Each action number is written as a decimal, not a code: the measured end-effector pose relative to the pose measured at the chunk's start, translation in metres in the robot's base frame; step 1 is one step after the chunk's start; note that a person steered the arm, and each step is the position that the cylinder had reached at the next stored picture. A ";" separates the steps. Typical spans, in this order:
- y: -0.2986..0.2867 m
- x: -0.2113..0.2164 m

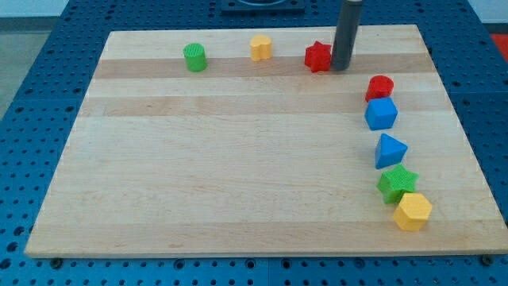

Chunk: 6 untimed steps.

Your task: Adjust the green circle horizontally to the heart

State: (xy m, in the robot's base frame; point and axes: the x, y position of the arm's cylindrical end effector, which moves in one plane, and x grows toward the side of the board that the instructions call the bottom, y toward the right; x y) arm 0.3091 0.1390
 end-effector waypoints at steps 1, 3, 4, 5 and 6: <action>-0.023 0.013; -0.061 -0.010; -0.061 -0.018; -0.095 -0.004; -0.164 0.018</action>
State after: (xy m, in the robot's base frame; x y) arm 0.3275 -0.0247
